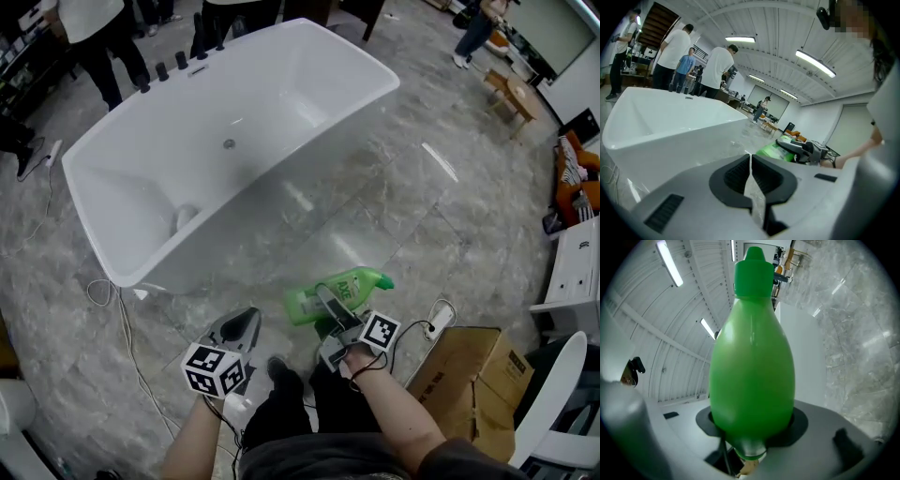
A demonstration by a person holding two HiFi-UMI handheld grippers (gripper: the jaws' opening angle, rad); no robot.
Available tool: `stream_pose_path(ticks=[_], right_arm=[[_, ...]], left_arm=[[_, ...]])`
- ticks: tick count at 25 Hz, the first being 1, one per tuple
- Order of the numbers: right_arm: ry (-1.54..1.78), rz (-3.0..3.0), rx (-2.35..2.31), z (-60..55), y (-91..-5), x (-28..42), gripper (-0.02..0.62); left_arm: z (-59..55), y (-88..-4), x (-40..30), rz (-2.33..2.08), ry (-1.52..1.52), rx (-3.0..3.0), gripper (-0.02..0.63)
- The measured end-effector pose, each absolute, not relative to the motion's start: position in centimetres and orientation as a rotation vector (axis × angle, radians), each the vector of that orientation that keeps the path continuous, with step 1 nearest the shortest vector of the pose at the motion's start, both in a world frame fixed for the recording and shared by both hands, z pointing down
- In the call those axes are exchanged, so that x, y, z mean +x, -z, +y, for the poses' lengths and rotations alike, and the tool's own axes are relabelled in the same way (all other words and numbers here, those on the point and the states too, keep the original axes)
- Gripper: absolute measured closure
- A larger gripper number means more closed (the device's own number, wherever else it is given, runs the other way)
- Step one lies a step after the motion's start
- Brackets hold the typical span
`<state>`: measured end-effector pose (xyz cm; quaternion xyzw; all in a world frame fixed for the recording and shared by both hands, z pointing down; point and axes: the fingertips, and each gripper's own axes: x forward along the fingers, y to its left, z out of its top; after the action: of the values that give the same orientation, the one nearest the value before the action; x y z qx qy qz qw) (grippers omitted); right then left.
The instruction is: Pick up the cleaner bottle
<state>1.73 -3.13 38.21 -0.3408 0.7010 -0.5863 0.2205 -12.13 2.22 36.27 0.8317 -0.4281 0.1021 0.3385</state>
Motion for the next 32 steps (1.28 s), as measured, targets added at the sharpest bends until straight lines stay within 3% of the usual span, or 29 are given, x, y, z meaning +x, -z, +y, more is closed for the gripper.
stream_pose_path(ticks=[15,32], right_arm=[[1.664,2.183,-0.716,7.4,-33.1,1.4,0.396],[1.736,2.109,-0.714,23.7,-29.4,12.0,0.394]], left_arm=[[8.8,-34.1,-8.6,-1.21,-0.213,2.121,0.581],[23.3,-28.8,1.8,-1.216,-0.206,2.199,0.581]])
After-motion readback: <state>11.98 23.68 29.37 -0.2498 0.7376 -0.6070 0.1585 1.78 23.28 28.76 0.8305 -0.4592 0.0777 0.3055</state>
